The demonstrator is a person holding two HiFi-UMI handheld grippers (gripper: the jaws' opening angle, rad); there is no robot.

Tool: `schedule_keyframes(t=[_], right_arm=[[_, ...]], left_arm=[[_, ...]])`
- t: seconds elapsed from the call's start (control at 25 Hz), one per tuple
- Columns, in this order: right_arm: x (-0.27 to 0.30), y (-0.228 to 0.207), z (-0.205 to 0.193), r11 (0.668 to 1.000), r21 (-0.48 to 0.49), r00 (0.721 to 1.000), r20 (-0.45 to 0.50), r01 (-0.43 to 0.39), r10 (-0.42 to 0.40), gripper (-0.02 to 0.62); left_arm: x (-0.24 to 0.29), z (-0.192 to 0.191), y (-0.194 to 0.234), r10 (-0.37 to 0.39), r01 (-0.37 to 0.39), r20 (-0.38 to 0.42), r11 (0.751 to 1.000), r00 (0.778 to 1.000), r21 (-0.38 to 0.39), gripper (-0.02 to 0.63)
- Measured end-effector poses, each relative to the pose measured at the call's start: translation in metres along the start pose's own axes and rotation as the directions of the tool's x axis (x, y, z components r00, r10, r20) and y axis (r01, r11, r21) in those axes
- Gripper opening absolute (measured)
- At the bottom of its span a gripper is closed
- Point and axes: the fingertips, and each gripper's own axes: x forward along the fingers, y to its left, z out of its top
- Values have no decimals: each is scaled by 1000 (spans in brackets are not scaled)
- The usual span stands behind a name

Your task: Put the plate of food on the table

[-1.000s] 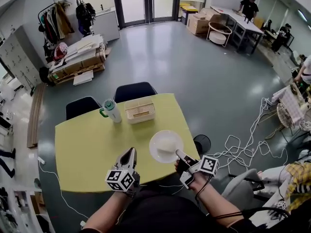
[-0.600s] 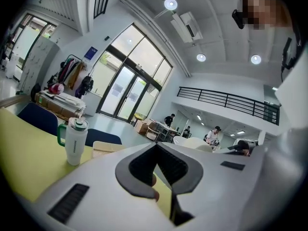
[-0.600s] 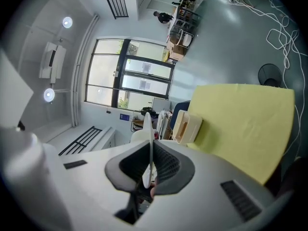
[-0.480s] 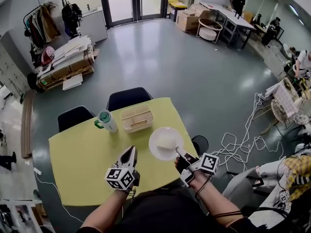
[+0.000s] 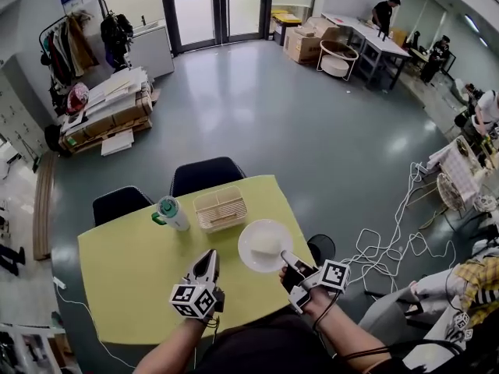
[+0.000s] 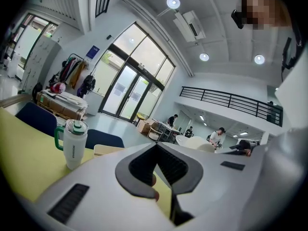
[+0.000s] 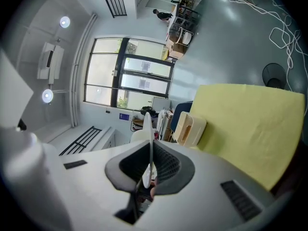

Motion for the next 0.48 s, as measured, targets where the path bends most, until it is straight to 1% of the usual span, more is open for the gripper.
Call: schedule_keyframes(t=[0.24,0.48], right_arm=[[19,0,5,1000,-16,997,-81,-4,3,21],[36,-2,24,1000,-17,992,-126,-23,21,21]], left_arm=[[0,2,3,66,-66,25,998,997,-15,9],[6,3,2,119,-117,46,993,992,-28,8]])
